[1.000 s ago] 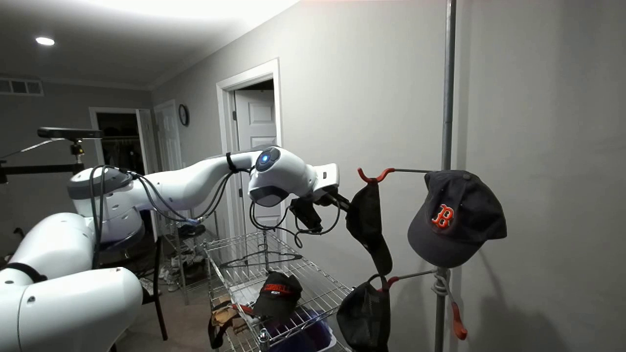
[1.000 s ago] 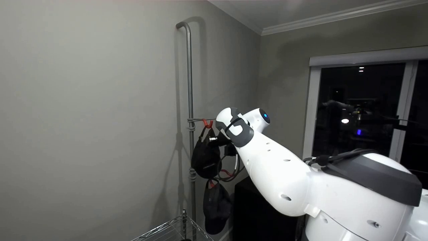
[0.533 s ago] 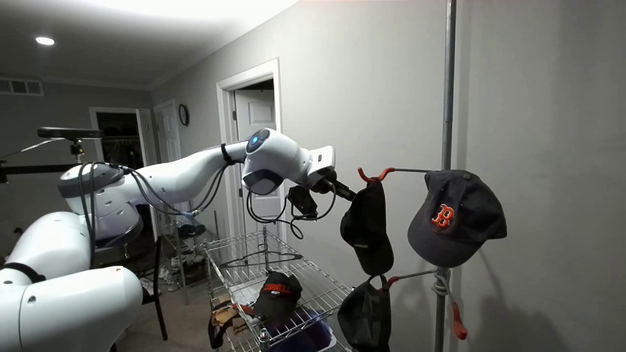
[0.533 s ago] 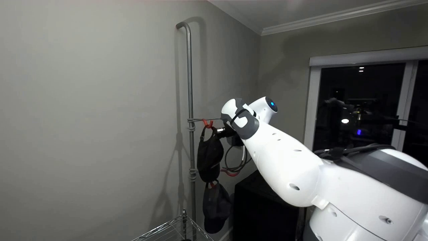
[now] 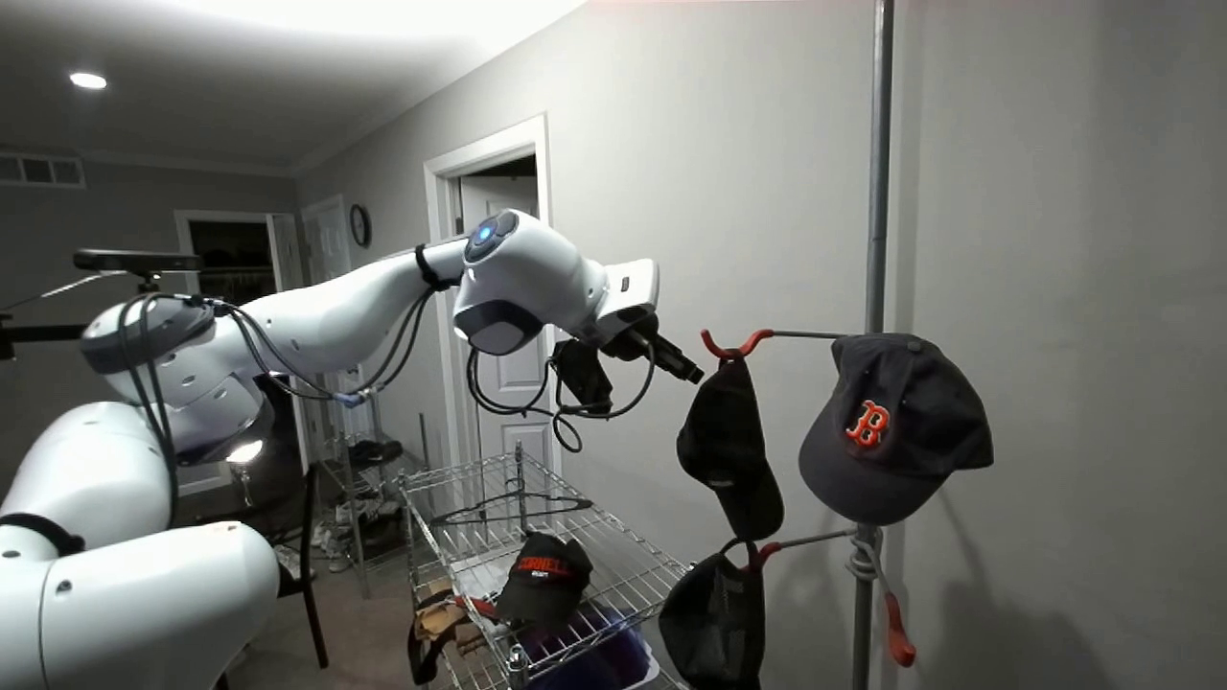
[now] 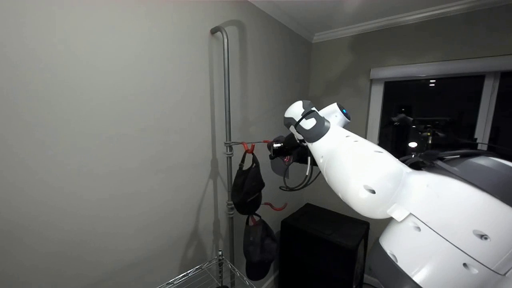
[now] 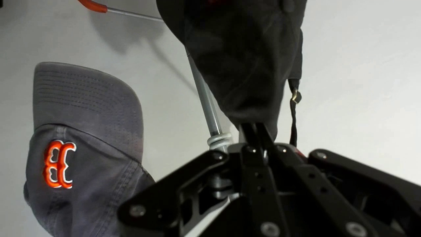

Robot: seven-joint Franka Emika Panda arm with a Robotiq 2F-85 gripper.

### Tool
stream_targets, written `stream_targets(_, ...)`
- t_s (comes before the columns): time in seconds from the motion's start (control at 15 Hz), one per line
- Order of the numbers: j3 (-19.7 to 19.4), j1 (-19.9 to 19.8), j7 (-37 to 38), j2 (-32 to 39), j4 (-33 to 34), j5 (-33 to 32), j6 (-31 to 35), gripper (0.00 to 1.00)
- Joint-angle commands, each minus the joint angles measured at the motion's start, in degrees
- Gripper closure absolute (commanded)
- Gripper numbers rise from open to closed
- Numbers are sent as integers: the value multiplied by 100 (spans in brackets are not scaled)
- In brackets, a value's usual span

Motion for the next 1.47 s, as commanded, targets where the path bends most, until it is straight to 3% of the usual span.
stream_targets(0.0, -422, 170, -193, -172, -227, -78, -391, 95)
stream_targets(0.07, -477, 137, -155, -146, -215, -99, -465, 95)
stream_targets(0.13, -500, 94, -145, -107, -198, -108, -507, 88)
stream_targets(0.2, -570, 81, -114, -95, -219, -162, -579, 69)
stream_targets(0.4, -585, 6, -169, -132, -188, -186, -813, 51)
stream_targets(0.93, -150, -619, -17, -280, 115, -293, -1467, 2)
stream_targets(1.4, 388, -542, -197, -154, 320, 318, -946, 0)
